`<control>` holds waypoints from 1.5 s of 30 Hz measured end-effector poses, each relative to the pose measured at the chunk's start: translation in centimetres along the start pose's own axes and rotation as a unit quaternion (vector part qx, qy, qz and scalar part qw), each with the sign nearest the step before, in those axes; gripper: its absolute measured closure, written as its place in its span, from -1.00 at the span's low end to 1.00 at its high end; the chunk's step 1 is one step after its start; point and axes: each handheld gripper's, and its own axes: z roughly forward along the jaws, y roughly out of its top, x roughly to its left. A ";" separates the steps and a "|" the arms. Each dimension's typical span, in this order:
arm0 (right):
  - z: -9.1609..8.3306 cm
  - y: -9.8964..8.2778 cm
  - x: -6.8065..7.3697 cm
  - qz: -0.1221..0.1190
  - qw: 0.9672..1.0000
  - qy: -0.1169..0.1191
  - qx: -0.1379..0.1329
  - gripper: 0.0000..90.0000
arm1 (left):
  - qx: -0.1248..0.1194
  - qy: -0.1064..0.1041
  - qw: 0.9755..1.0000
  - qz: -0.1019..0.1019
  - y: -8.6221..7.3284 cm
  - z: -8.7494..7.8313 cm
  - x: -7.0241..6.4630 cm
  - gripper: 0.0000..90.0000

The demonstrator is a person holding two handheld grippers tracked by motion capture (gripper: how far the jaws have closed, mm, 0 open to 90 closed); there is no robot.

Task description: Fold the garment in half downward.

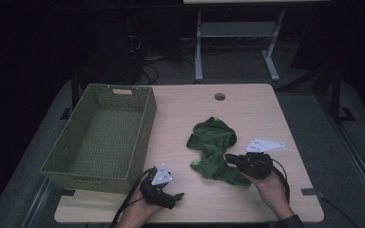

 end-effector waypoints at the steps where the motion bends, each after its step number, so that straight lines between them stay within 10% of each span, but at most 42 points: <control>1: 0.3 0.3 0.1 -0.003 1.000 0.003 0.000 0.99 | 0.000 0.000 1.000 0.000 0.0 0.0 0.0 -0.72; 18: 5.8 -1.7 -1.1 0.000 0.992 -0.003 0.125 0.97 | 0.003 -0.001 1.000 0.001 0.0 0.0 0.0 -0.72; 45: -3.5 -4.6 -2.7 0.020 0.996 -0.044 0.073 0.11 | 0.001 -0.002 1.000 0.001 0.0 0.0 0.0 -0.72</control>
